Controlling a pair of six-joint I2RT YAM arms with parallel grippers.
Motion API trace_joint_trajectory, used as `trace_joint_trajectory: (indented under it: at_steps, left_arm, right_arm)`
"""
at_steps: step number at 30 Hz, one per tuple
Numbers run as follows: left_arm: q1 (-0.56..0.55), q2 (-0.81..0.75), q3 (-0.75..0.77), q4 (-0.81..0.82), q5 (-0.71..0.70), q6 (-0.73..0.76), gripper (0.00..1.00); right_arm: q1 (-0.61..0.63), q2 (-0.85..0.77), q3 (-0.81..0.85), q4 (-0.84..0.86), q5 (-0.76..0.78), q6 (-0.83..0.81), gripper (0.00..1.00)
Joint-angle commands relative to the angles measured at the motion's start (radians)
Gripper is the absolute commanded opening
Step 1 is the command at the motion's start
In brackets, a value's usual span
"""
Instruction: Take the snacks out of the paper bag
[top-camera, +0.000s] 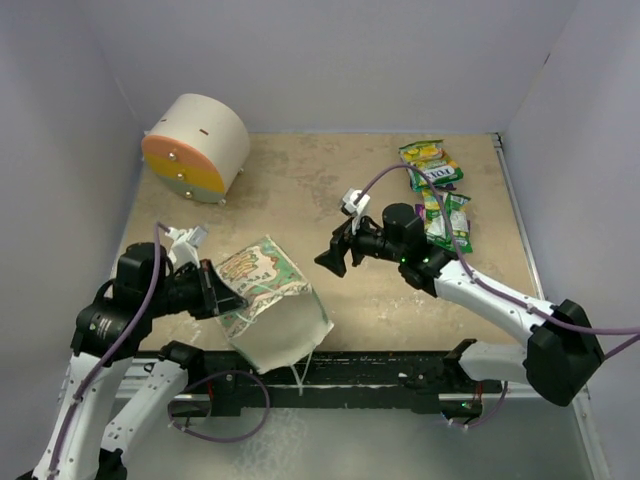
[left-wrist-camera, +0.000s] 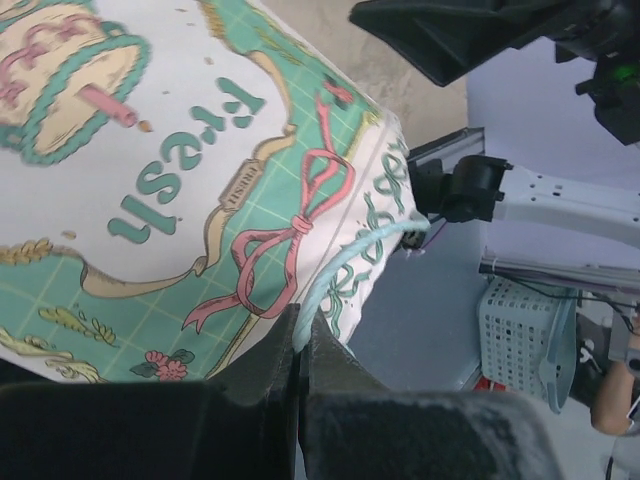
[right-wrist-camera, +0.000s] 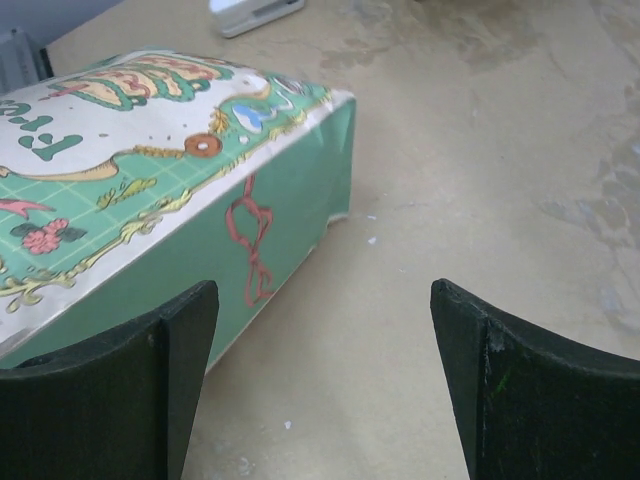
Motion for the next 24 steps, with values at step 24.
trace_joint_trajectory:
  at_steps: [24]
  left_arm:
    - [-0.002,0.077,-0.020,0.170,-0.074,-0.158,0.00]
  right_arm:
    - [0.522,-0.278,0.020,-0.104,0.188,-0.108,0.80]
